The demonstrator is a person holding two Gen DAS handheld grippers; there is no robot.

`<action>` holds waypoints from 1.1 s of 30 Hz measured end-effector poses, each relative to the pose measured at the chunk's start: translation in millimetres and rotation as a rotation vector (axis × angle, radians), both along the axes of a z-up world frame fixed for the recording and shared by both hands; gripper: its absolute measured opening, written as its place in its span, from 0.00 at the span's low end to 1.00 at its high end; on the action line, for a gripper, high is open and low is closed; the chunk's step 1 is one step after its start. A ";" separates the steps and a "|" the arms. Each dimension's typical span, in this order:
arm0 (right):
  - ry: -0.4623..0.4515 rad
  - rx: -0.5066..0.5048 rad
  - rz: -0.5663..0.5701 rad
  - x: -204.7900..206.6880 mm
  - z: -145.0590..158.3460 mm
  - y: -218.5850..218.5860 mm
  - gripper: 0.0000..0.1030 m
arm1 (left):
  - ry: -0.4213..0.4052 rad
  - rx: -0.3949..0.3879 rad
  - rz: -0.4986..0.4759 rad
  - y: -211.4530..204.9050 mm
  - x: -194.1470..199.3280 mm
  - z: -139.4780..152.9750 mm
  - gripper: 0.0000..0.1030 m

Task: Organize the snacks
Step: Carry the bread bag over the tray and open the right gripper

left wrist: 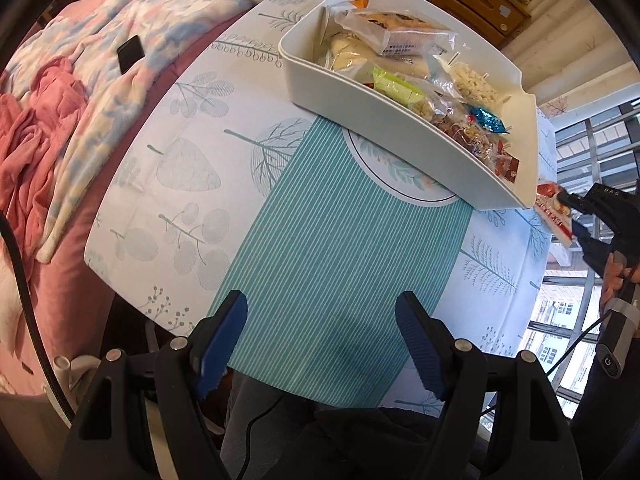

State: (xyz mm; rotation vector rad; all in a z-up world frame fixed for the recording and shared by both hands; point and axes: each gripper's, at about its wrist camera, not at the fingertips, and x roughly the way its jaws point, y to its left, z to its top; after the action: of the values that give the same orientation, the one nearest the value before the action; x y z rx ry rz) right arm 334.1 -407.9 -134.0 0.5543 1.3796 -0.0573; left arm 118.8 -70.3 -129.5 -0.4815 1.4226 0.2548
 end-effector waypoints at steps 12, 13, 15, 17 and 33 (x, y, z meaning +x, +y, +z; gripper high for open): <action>-0.187 -0.166 0.020 -26.7 65.4 57.5 0.27 | -0.095 -0.049 -0.169 47.5 33.8 14.2 0.73; -0.189 -0.170 0.019 -28.6 67.2 64.9 0.27 | -0.103 -0.052 -0.190 54.0 38.9 15.6 0.73; -0.188 -0.165 0.020 -32.8 68.0 82.6 0.27 | -0.113 -0.058 -0.226 65.0 46.9 16.7 0.73; -0.185 -0.147 0.020 -35.9 66.4 100.4 0.27 | -0.123 -0.059 -0.268 76.1 55.6 16.7 0.73; -0.215 -0.094 0.052 -52.6 62.7 179.1 0.47 | -0.175 -0.071 -0.427 115.3 88.7 25.3 0.73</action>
State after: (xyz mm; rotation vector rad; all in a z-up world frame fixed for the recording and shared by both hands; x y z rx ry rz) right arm 281.4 -228.8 -71.3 0.4330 1.1746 -0.0192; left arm 207.4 44.9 -104.2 -0.2412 1.3298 -0.1779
